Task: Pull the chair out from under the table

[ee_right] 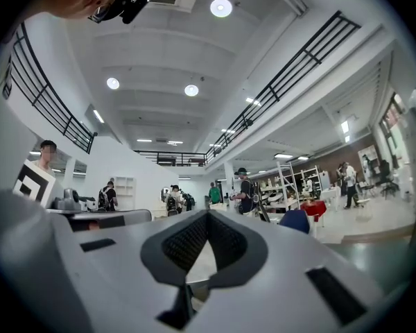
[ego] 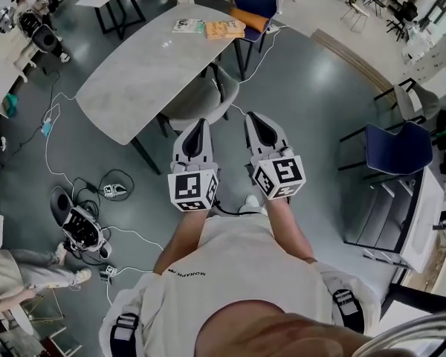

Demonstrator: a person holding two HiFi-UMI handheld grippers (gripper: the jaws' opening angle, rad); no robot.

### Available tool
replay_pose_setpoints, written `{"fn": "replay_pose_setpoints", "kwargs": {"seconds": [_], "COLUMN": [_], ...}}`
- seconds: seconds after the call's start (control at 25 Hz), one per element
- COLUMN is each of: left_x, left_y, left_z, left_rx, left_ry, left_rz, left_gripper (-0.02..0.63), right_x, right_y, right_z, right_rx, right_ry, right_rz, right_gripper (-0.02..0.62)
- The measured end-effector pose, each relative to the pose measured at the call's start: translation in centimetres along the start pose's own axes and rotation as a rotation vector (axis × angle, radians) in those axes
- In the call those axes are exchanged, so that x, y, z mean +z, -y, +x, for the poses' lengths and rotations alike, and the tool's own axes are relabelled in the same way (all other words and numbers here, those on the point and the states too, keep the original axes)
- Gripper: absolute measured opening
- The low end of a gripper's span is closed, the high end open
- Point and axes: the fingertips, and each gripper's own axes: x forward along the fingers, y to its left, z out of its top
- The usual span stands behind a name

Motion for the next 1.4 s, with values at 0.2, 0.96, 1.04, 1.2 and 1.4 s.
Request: {"fn": "replay_pose_setpoints", "kwargs": {"seconds": [0.2,0.96,1.04,1.2,1.4], "left_x": [0.0,-1.7,-2.0,-2.7,-3.4], "left_y": [1.1,5.0,5.0,5.0,4.4], "left_z": [3.6,13.5,13.9,14.2,14.5], "left_rx": [0.045,0.215,0.235,0.266,0.277], "left_ry": [-0.006,-0.022,-0.031,-0.049,-0.072], "left_rz": [0.007,0.077,0.077,0.083,0.106], "left_gripper": [0.003,0.003,0.003,0.003,0.003], "right_x": [0.7,0.1,-0.1,-1.0,-2.8], "right_y": [3.8,13.5,13.9,14.5,14.2], "right_z": [2.5,7.6,8.0,8.3,9.6], "right_rx": [0.047,0.228,0.243,0.27,0.289], "right_ry": [-0.005,-0.027,-0.04,-0.06,-0.093], "right_rz": [0.004,0.042,0.049,0.059,0.052], "right_gripper": [0.013,0.012,0.012,0.013,0.013]}}
